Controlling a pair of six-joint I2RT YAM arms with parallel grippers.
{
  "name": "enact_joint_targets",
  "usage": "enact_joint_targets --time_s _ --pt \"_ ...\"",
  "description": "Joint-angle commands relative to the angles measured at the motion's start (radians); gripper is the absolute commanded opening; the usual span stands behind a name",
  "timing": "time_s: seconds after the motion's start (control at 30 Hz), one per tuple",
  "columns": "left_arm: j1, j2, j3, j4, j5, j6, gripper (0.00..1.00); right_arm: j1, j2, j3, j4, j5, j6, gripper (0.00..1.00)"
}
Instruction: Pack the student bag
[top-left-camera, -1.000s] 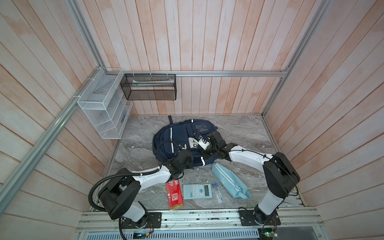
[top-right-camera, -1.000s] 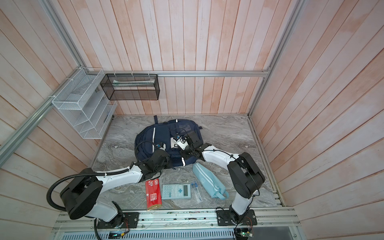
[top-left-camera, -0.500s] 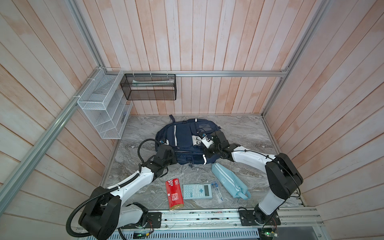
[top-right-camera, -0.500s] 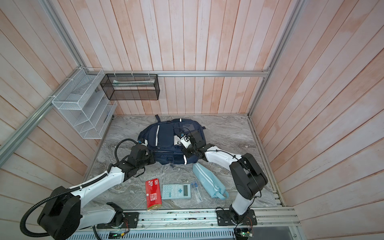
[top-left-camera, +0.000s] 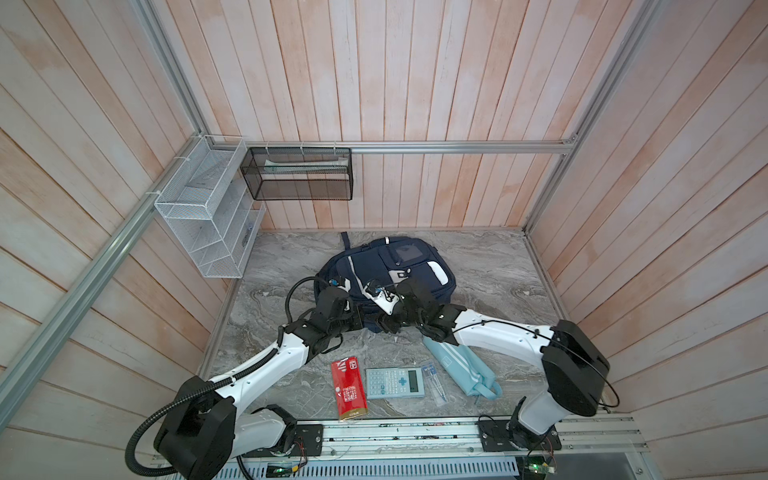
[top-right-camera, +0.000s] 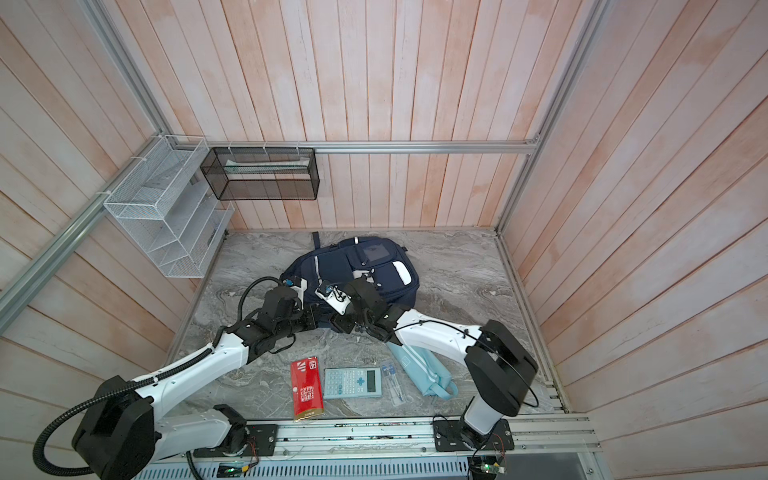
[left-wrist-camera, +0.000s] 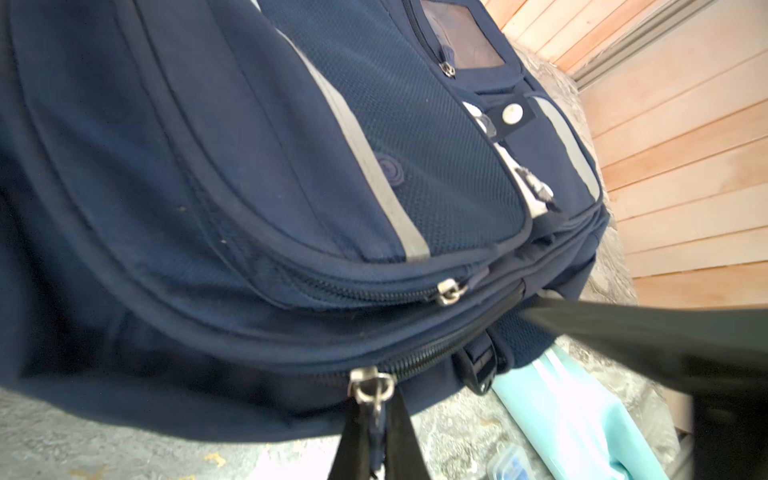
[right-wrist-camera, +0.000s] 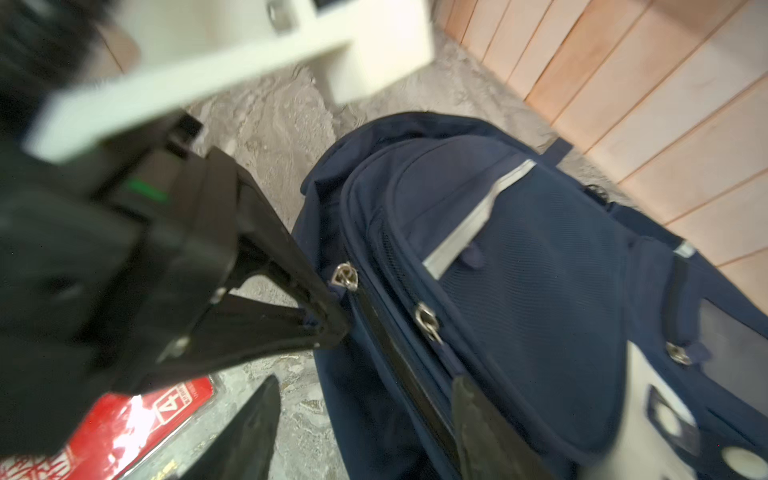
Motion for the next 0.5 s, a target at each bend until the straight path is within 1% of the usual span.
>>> enact_joint_targets --time_s 0.0,0.03,0.07,0.1,0.13,0.2,0.3,0.33,0.4,0.47 --pt "0.002 -0.060 0.052 -0.007 -0.006 0.006 0.00 -0.003 0.105 0.058 -0.037 0.114 -0.027 0.55" --pt "0.003 -0.066 0.048 -0.015 -0.017 0.007 0.00 -0.003 0.120 0.058 -0.032 0.163 -0.030 0.52" --pt "0.012 -0.072 0.044 -0.019 -0.017 0.009 0.00 -0.003 0.131 0.054 -0.027 0.217 -0.024 0.46" --pt "0.020 -0.077 0.039 -0.014 -0.008 0.008 0.00 -0.006 0.134 0.047 -0.021 0.239 -0.025 0.39" --pt "0.024 -0.078 0.039 -0.013 -0.003 0.008 0.00 -0.006 0.132 0.039 -0.017 0.248 -0.027 0.34" --pt "0.034 -0.075 0.038 -0.009 0.004 0.008 0.00 -0.010 0.116 0.012 0.002 0.247 -0.025 0.18" --pt "0.067 -0.072 0.029 0.002 0.026 0.007 0.00 -0.014 0.087 -0.036 0.006 0.232 -0.025 0.03" --pt "0.082 -0.071 0.027 -0.001 0.014 0.014 0.00 -0.017 0.074 -0.050 -0.007 0.224 -0.026 0.00" --pt "0.141 -0.061 0.018 -0.003 -0.011 0.035 0.00 -0.025 0.033 -0.099 -0.016 0.204 -0.035 0.00" --pt "0.201 -0.039 0.026 -0.015 -0.016 0.064 0.00 -0.038 -0.017 -0.166 0.014 0.189 -0.052 0.00"
